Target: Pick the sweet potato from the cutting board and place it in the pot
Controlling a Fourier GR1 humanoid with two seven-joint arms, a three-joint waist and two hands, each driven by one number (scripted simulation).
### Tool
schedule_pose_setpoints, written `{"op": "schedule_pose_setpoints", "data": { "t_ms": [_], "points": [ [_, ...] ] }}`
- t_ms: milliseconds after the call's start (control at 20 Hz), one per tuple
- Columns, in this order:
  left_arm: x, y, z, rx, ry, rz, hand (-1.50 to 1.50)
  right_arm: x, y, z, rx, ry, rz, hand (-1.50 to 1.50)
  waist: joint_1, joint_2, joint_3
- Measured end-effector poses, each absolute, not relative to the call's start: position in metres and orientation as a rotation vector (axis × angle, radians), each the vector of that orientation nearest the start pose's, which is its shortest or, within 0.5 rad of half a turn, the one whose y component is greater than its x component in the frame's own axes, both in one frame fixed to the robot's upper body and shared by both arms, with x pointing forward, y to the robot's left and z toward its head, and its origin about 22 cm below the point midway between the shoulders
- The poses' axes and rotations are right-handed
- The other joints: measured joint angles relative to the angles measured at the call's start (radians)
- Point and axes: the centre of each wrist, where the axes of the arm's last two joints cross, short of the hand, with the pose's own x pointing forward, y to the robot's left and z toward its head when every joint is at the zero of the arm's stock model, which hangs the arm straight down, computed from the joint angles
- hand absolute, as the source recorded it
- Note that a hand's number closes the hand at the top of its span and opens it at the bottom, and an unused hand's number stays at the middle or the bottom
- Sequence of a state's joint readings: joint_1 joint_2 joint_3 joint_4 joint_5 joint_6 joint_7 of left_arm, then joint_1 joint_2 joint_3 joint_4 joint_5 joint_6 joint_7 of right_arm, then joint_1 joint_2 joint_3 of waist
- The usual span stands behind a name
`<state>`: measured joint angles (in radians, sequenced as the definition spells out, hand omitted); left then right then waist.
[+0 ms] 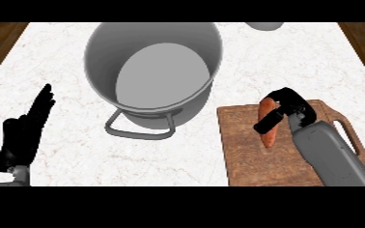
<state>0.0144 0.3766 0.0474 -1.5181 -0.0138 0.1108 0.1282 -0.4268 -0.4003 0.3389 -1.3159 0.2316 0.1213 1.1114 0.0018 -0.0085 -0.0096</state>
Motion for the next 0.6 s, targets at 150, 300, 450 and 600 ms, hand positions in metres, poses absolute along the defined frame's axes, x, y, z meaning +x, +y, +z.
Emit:
{"op": "schedule_pose_setpoints", "data": {
  "t_ms": [150,300,450,600],
  "points": [
    [0.235,0.333,0.020,0.436,-1.386,-0.150,0.00,0.328,-0.211,0.060,-0.624,-0.555,0.670,1.50,0.001,0.002,0.002],
    [0.239,0.328,0.021,0.414,-1.392,-0.173,0.00,0.314,-0.139,0.066,-0.564,-0.713,0.884,1.50,0.033,0.004,0.004],
    [0.246,0.317,0.023,0.376,-1.410,-0.210,0.00,0.291,-0.064,0.083,-0.504,-0.915,1.142,1.50,0.094,0.009,0.003],
    [0.250,0.311,0.023,0.361,-1.415,-0.235,0.00,0.265,-0.010,0.096,-0.507,-1.062,1.340,1.50,0.119,0.011,0.004]
  ]
}}
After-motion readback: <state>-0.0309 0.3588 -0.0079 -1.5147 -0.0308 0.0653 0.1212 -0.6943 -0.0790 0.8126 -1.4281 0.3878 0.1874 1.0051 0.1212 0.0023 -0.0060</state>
